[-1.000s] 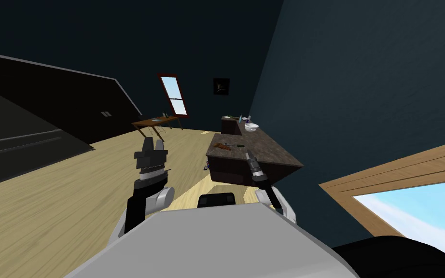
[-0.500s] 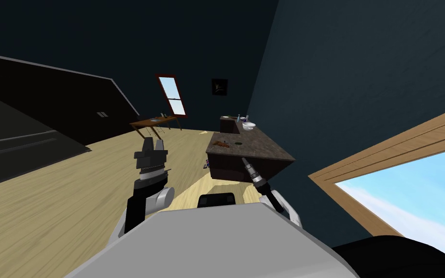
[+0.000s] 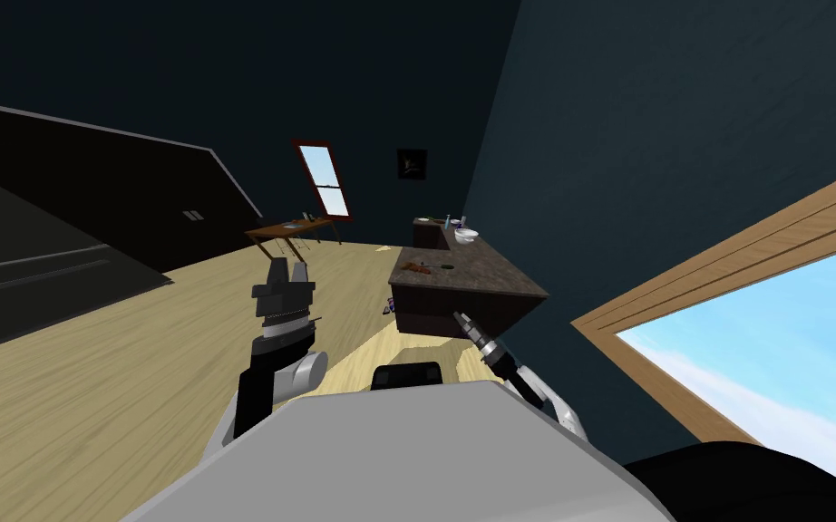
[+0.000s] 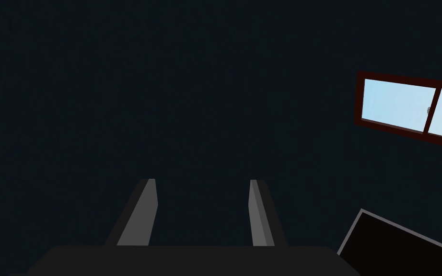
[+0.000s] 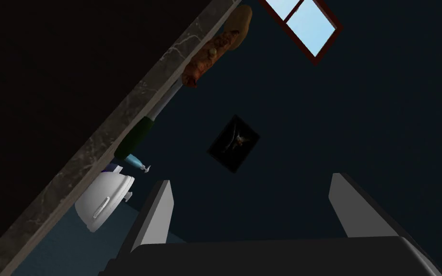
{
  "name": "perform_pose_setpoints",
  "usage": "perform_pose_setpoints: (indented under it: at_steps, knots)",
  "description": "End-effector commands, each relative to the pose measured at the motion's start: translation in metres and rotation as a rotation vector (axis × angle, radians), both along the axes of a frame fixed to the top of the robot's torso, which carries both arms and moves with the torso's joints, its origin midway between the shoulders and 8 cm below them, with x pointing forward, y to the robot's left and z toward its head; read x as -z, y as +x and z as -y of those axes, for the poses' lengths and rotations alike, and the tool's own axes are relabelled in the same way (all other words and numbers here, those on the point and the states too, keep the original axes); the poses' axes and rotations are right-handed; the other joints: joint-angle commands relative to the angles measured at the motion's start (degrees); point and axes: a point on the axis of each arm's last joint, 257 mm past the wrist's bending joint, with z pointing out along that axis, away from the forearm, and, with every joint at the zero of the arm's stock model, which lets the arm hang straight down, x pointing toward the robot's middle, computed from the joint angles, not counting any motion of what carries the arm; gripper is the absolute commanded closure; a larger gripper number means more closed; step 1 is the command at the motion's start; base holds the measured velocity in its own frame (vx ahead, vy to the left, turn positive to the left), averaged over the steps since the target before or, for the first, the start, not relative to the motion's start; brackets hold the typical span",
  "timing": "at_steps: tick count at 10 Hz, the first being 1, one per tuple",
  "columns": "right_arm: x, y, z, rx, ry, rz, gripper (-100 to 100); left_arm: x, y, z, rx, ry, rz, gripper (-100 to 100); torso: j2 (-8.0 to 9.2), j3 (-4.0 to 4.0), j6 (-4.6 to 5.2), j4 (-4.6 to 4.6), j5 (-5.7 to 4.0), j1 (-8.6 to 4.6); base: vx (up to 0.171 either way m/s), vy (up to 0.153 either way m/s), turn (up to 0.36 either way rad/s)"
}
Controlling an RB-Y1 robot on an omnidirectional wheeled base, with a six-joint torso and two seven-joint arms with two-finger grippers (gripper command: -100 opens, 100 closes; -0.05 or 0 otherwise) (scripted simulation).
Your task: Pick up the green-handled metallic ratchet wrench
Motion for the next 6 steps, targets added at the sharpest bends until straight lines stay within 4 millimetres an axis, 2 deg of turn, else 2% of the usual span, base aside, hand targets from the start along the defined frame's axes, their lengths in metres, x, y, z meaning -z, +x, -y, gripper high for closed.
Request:
perform_pose_setpoints:
  at_steps: [1,2,3,4,5,6]
  knots:
    - [0.012,-0.001,0.006,-0.002,-0.030,-0.022,-100,0.000,0.000,0.000,0.000,0.000,0.000,0,0.00,0.00,0.00,0.00,0.00,0.00,-0.022,0.007,-0.003]
    - [0.033,-0.013,0.010,-0.040,-0.112,-0.053,-100,0.000,0.000,0.000,0.000,0.000,0.000,0,-0.13,-0.07,-0.01,-0.02,-0.01,-0.04,-0.033,0.022,0.017]
    - [0.042,-0.016,0.020,-0.037,-0.133,-0.074,-100,0.000,0.000,0.000,0.000,0.000,0.000,0,-0.13,-0.08,-0.01,-0.03,-0.01,0.00,-0.038,0.023,0.005]
    - [0.056,-0.027,0.020,-0.082,-0.201,-0.088,-100,0.000,0.000,0.000,0.000,0.000,0.000,0,-0.12,-0.07,0.00,-0.03,0.00,0.00,-0.048,0.033,0.033]
    - [0.067,-0.031,0.034,-0.079,-0.234,-0.118,-100,0.000,0.000,0.000,0.000,0.000,0.000,0,-0.09,-0.06,-0.01,-0.02,0.00,0.04,-0.040,0.032,0.012]
    - [0.070,-0.033,0.037,-0.075,-0.237,-0.126,-100,0.000,0.000,0.000,0.000,0.000,0.000,0,-0.10,-0.06,0.00,-0.02,0.01,0.03,-0.019,0.013,-0.010]
